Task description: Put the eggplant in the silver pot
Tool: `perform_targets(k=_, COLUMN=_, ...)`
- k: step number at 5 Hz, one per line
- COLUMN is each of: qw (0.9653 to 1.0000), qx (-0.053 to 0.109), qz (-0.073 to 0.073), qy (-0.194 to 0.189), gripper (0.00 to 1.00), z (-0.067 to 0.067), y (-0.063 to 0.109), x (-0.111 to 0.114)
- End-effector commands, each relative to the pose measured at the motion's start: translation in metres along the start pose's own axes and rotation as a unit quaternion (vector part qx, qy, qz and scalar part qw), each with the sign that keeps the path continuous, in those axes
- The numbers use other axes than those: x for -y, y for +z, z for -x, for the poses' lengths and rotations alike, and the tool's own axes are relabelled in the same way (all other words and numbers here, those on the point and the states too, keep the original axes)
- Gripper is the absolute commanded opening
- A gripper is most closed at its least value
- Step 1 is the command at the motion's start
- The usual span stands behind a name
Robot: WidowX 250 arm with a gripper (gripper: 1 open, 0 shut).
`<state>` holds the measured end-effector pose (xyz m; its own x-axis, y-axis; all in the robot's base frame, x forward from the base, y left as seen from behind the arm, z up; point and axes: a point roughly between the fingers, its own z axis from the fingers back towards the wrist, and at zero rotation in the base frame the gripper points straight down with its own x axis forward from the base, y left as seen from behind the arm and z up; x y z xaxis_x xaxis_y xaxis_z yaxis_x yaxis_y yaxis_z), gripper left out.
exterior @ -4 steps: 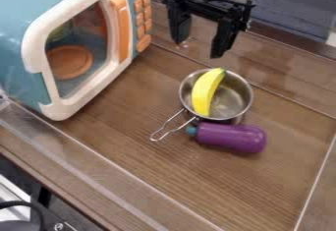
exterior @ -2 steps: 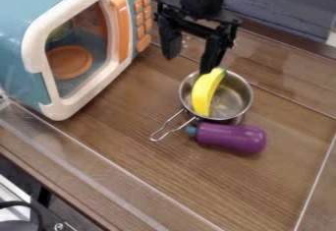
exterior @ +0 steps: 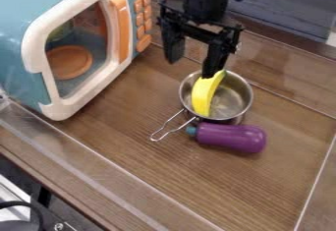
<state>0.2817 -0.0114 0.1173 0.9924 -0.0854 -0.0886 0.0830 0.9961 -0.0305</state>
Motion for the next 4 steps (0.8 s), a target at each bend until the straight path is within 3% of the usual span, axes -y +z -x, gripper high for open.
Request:
perform_targets(k=1, qw=0.9987, qx=0.048, qz=-0.006, qy=-0.016, gripper=1.00, z=-0.006, y=0.031, x=0.003)
perform_targets(k=3, qw=0.9969, qx=0.071, qz=-0.007, qy=0.033, gripper=1.00, z=-0.015, y=0.036, x=0.015)
perform_targets(k=4, qw=0.9961, qx=0.075, qz=-0.005, qy=0.046, gripper=1.00, z=-0.010, y=0.036, x=0.009)
